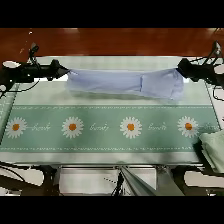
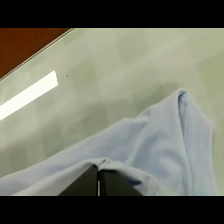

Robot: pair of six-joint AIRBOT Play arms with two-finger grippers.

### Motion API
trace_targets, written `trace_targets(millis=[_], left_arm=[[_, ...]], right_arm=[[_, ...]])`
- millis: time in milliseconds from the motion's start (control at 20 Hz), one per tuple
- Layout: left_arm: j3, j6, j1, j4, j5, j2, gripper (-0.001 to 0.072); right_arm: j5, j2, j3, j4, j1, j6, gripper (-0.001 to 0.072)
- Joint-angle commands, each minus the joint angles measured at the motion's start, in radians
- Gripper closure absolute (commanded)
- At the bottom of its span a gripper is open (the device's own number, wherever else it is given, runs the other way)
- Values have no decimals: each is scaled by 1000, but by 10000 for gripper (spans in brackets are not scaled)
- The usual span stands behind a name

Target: Fold the shirts.

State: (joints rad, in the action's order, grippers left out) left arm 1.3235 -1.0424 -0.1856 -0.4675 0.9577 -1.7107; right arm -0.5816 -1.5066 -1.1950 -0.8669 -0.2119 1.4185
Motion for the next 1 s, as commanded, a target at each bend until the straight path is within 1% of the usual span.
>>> trace_targets(millis=[0, 50, 100, 150, 200, 250, 300, 350, 400, 450, 500, 550, 600, 650, 700, 750, 850, 950], left_arm=[[3, -8, 5, 1, -34, -69, 685], [3, -22, 5, 1, -34, -80, 643], [3, -22, 5, 1, -34, -84, 541], [3, -22, 4, 1, -32, -85, 393], [3, -22, 0, 1, -30, -85, 312], [5, -22, -8, 1, -20, -81, 251], [6, -22, -19, 2, -2, -78, 247], [13, -30, -35, 2, 31, -75, 247], [24, -36, -51, 2, 79, -73, 247], [39, -36, -67, 2, 137, -70, 247], [52, -37, -80, 2, 185, -66, 248], [60, -67, -90, 6, 221, -58, 254], [62, -110, -95, 14, 238, -45, 255], [62, -122, -98, 27, 244, -33, 256], [62, -122, -97, 48, 245, -21, 262], [64, -117, -94, 70, 245, -12, 262], [64, -111, -90, 122, 254, -7, 263], [64, -111, -87, 169, 276, -7, 272]], right_arm=[[43, -95, -29, 20, 24, -2, 678], [53, -109, -29, 20, 35, -2, 678], [64, -117, -29, 20, 42, -2, 677], [70, -117, -29, 20, 44, -2, 676], [73, -113, -30, 19, 40, -10, 602], [67, -101, -30, 16, 29, -38, 433], [51, -83, -30, -5, 13, -79, 323], [26, -58, -30, -60, -6, -110, 311], [-10, -27, -29, -166, -31, -114, 311], [-55, 5, -29, -299, -57, -97, 311], [-103, 29, -29, -426, -82, -51, 311], [-162, 46, -29, -538, -111, 7, 290], [-217, 50, -29, -597, -140, 50, 178], [-277, 45, -29, -600, -174, 66, 133], [-326, 35, -29, -564, -201, 57, 121], [-362, 21, -28, -496, -228, 33, 121], [-397, -18, -28, -303, -260, -29, 121], [-394, -62, -28, -115, -261, -58, 120]])
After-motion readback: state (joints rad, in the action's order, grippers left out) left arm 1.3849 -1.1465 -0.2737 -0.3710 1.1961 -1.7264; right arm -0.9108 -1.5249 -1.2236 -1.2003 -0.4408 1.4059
